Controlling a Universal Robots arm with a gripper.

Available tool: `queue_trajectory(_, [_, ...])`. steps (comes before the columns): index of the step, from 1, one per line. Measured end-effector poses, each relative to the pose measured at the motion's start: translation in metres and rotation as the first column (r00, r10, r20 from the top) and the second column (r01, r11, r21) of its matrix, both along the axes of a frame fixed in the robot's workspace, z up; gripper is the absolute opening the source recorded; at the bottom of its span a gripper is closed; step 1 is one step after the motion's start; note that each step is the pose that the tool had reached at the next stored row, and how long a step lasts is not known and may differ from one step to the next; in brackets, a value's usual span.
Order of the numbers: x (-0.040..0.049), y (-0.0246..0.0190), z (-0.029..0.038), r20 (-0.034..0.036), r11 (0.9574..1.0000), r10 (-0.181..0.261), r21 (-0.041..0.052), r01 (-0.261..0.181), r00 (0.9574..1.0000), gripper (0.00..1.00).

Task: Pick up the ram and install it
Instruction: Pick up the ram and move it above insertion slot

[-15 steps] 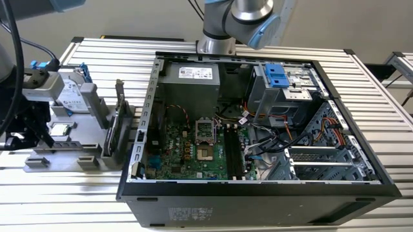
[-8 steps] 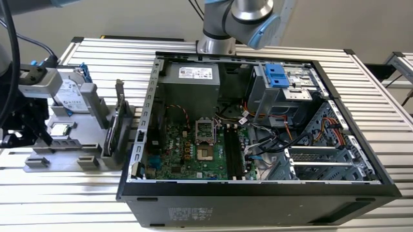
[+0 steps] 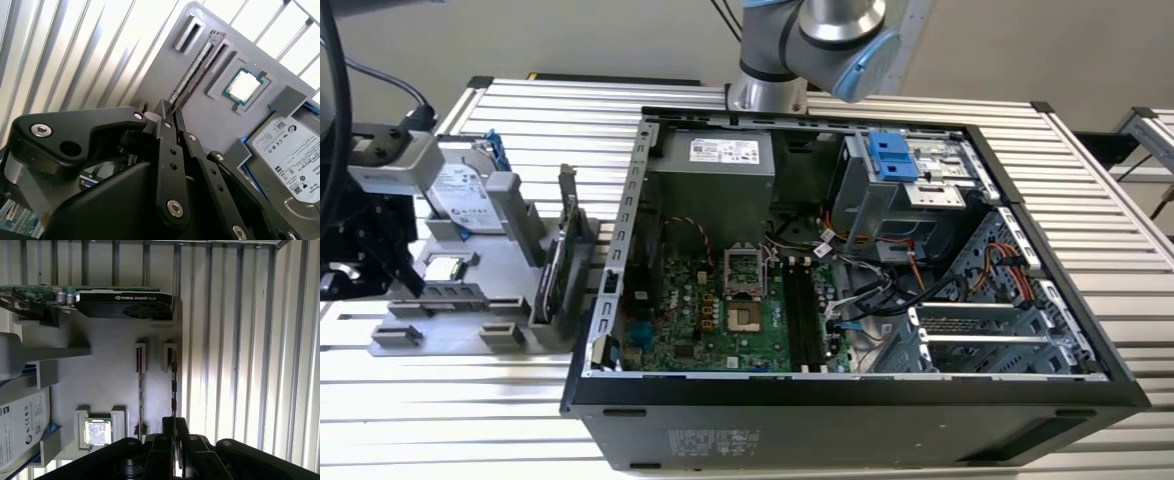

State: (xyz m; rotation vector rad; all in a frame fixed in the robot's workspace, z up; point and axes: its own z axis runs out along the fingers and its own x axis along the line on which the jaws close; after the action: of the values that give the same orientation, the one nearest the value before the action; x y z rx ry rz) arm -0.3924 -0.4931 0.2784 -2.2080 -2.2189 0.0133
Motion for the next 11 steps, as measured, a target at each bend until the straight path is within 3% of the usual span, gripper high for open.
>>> queue_trajectory(11, [0.0,0.0,0.009,0.0,1.0,-0.001,0.0,0.001,1.0,0.0])
